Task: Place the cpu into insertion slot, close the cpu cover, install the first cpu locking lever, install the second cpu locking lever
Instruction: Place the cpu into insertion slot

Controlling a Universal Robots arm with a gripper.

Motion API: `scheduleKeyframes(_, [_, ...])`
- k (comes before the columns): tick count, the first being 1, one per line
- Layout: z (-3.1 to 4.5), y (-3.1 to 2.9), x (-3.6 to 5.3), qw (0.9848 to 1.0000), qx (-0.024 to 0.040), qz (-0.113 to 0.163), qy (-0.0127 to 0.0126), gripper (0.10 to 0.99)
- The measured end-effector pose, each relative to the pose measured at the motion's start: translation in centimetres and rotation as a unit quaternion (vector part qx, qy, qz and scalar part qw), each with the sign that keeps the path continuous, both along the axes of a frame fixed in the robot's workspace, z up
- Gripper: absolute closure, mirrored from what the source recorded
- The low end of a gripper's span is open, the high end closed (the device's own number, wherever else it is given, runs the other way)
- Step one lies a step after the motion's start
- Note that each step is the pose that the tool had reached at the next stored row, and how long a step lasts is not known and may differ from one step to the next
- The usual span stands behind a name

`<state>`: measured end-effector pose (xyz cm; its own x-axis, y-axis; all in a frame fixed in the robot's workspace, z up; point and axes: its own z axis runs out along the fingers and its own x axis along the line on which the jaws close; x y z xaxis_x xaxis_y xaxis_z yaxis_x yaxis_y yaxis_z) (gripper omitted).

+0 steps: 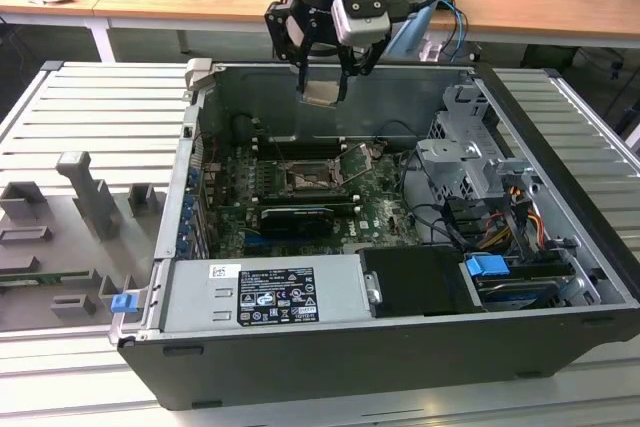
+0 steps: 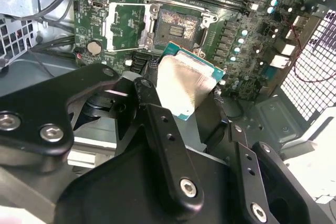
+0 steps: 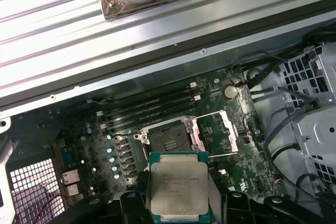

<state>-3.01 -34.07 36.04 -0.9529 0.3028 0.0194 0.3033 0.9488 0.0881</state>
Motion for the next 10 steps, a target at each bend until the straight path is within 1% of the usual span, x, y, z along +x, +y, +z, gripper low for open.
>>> scheduleKeyframes(10, [-0.05, 0.00, 0.00, 0.9996, 0.0000, -0.029, 0.0000, 0.557])
